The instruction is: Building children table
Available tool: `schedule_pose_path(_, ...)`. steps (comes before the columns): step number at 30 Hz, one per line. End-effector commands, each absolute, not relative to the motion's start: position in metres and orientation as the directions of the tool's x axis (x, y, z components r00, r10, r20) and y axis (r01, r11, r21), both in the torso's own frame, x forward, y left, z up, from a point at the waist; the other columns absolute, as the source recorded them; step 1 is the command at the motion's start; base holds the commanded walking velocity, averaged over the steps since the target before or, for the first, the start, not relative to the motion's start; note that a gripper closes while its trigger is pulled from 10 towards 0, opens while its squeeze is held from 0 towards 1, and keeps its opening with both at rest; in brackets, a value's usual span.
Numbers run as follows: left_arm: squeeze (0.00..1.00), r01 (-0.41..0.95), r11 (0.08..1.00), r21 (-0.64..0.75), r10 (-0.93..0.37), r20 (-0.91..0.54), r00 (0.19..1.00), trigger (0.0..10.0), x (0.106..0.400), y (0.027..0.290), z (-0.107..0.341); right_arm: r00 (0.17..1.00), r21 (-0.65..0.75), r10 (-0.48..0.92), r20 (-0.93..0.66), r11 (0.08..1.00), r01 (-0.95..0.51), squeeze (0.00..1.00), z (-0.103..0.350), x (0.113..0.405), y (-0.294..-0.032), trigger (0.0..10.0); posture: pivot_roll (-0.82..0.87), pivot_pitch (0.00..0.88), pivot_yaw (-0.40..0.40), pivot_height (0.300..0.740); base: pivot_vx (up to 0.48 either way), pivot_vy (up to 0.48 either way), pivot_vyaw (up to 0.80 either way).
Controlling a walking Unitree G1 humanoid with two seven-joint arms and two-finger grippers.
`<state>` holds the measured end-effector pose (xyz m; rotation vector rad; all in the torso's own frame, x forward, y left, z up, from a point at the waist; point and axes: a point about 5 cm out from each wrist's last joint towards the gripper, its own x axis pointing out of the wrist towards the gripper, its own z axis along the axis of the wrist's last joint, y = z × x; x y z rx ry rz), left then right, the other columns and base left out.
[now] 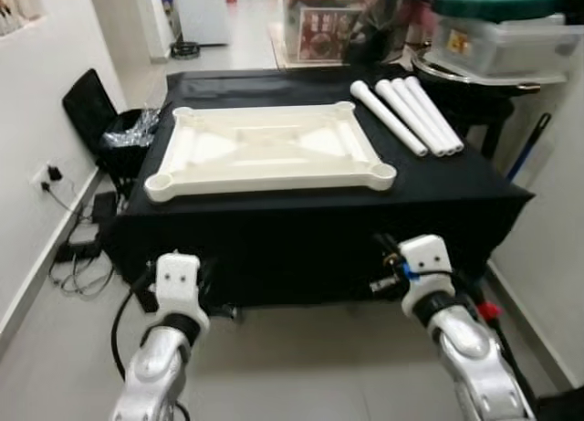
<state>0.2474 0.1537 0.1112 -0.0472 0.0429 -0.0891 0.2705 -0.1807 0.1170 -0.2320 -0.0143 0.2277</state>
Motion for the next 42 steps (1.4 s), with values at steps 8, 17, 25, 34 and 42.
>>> schedule_pose_path(8,0.0,0.074,0.996,-0.055,-0.078,-0.089,0.993,10.0,0.248,0.158,0.103,0.973,-0.207,0.227,-0.038,0.951,-0.23,0.0,0.113,0.272,-0.178,10.0,-0.01,0.0,-0.05,0.74,0.0,-0.224,0.0)
schedule_pose_path(17,0.0,0.057,0.997,-0.061,-0.062,-0.084,0.995,10.0,0.248,0.159,0.102,0.973,-0.219,0.225,-0.052,0.948,-0.231,0.0,0.11,0.273,-0.179,10.0,-0.02,0.0,-0.049,0.74,0.0,0.0,0.0)
schedule_pose_path(25,0.0,0.092,0.994,-0.062,-0.095,-0.045,0.994,10.0,0.251,0.155,0.107,0.97,-0.234,0.238,-0.052,0.941,-0.244,0.0,0.11,0.274,-0.179,10.0,-0.02,0.0,-0.048,0.74,0.189,0.0,-0.36)
schedule_pose_path(34,0.0,0.088,0.993,-0.074,-0.089,-0.008,0.996,10.0,0.255,0.157,0.114,0.959,-0.239,0.281,-0.021,0.93,-0.278,0.0,0.115,0.278,-0.176,10.0,-0.02,0.0,-0.043,0.74,0.366,0.0,0.36)
schedule_pose_path(42,0.0,0.1,0.992,-0.073,-0.098,0.025,0.995,10.0,0.26,0.159,0.123,0.959,-0.188,0.278,0.053,0.946,-0.264,0.0,0.132,0.286,-0.181,10.0,-0.03,0.0,-0.035,0.74,0.368,0.0,0.2)
